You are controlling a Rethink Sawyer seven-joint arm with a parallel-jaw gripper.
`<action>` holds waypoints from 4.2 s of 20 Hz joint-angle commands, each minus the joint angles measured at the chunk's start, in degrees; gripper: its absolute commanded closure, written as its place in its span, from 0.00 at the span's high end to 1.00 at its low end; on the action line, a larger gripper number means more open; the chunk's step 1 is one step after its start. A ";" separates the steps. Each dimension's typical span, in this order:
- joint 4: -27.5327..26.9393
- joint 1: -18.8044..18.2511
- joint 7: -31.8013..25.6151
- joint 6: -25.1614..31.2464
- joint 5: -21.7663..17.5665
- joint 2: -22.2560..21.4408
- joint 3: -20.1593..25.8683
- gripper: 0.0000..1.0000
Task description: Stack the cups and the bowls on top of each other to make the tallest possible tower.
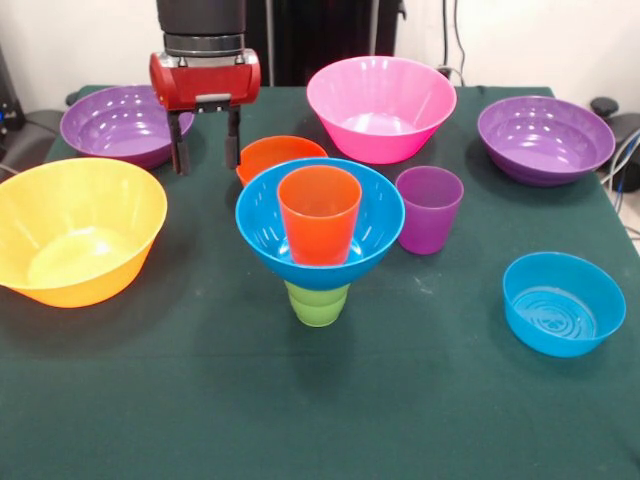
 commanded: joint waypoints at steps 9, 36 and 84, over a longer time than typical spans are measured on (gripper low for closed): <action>0.59 3.10 0.01 10.35 -3.00 4.25 0.89 1.00; -3.51 6.37 2.57 10.58 -7.24 7.08 -4.24 1.00; -7.93 9.96 6.01 3.97 -6.10 12.08 -8.43 1.00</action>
